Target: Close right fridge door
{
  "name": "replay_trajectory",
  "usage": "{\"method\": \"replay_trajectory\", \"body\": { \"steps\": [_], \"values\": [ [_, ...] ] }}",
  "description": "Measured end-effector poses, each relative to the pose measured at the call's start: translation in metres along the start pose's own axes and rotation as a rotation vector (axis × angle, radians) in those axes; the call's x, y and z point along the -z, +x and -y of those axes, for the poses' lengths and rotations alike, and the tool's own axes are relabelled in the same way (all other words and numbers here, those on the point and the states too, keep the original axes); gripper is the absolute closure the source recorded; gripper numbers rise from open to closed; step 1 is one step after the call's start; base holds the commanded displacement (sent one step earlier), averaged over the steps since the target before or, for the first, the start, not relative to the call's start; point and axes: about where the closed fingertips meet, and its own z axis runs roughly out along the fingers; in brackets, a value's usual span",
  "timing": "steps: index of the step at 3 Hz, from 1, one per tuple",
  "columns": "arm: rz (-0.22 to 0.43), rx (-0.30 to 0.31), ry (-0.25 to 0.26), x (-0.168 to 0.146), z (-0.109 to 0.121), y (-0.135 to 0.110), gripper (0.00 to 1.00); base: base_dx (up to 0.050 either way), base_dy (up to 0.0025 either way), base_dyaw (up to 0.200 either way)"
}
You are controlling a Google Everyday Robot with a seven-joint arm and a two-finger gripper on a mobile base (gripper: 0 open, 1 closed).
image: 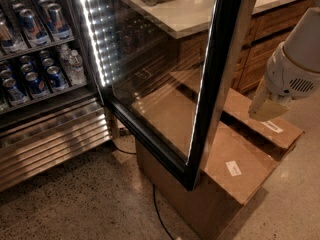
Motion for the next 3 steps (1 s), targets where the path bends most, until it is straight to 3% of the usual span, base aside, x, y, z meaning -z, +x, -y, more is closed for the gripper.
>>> {"method": "replay_trajectory", "body": {
  "steps": [1, 3],
  "values": [
    [0.000, 0.000, 0.006, -0.0005, 0.0002, -0.0006, 1.00, 0.000, 0.00000, 0.000],
    [-0.056, -0.052, 0.152, -0.0022, -0.0010, 0.0012, 1.00, 0.000, 0.00000, 0.000]
  ]
}}
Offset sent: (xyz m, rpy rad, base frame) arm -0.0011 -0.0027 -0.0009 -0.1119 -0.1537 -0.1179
